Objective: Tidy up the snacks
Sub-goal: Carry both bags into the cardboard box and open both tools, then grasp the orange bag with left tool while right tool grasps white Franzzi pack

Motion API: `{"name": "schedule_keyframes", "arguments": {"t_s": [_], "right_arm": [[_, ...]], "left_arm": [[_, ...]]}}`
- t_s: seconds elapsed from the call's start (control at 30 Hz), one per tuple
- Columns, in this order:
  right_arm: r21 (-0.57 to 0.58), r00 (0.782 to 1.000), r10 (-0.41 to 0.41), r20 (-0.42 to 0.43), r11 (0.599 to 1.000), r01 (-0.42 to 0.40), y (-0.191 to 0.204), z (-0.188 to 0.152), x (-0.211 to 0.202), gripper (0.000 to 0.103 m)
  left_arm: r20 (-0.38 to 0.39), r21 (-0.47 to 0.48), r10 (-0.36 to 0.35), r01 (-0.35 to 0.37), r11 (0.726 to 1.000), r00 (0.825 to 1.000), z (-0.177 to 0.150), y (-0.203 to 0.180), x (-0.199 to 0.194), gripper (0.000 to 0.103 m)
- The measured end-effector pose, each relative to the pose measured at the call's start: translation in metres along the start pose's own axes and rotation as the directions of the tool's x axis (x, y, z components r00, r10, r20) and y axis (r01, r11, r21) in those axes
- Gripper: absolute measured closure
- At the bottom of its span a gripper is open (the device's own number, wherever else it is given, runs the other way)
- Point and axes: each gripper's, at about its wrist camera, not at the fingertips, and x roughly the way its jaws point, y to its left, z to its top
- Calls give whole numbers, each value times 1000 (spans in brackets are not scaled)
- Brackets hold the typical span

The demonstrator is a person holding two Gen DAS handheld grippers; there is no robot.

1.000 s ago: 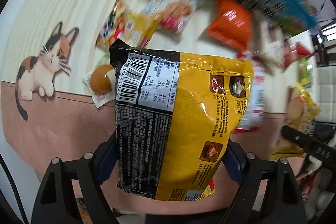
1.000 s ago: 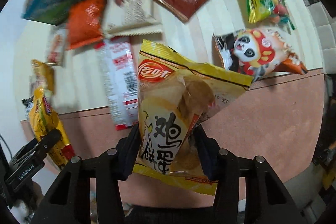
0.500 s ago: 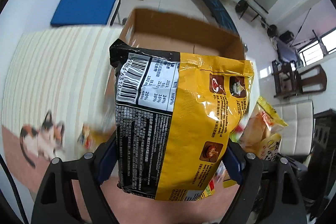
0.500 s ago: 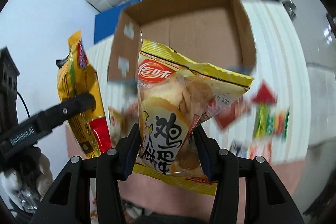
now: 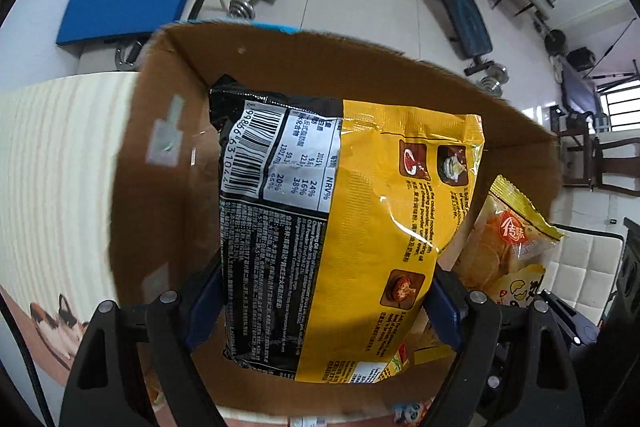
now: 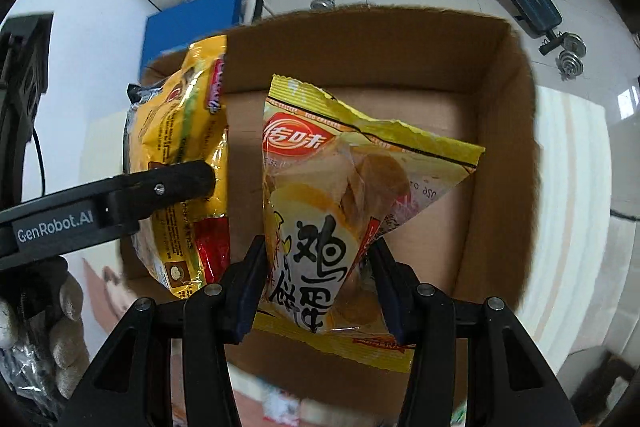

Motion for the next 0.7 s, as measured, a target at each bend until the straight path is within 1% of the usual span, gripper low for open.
{"name": "schedule_keyframes", "arguments": {"t_s": [0.13,0.23,0.27,0.33,0.37,0.4,0.5,0.57,0.6,0.7], "right_arm": [[-15,999,-23,-33,1000,23,-12,14,29,50],[-19,998,-28,-53,999,27,-15,23,40,49],[-25,998,-29,-61,999,27,-16,27,43,48],[-41,996,-59,-69,998,56,-8,32,45,28],[-49,995,-67,-68,997,64,-2,33,44,11],[-54,995,-70,-67,996,66,-1,36,44,9],[-58,994,-92,-67,994,88,-1,42,41,9],[-55,992,-112,-65,993,108,0,44,36,9],[-43,991,-114,-65,993,111,0,47,34,9],[-20,991,-119,-52,993,118,4,35,24,8]], "left_arm": [[-30,7,7,-7,1000,1000,7,-13,16,18],[-56,31,24,-22,999,998,9,-18,28,18],[-61,39,25,-22,999,998,10,-19,30,18],[-67,47,47,-44,998,997,10,-22,33,17],[-69,47,51,-48,998,996,8,-20,34,15],[-74,48,49,-46,998,996,8,-22,34,12],[-62,41,36,-33,999,997,8,-19,31,12],[-54,38,39,-37,999,998,7,-18,26,12],[-45,38,28,-26,999,999,6,-18,21,12],[-22,42,25,-24,999,999,0,-16,11,11]]}}
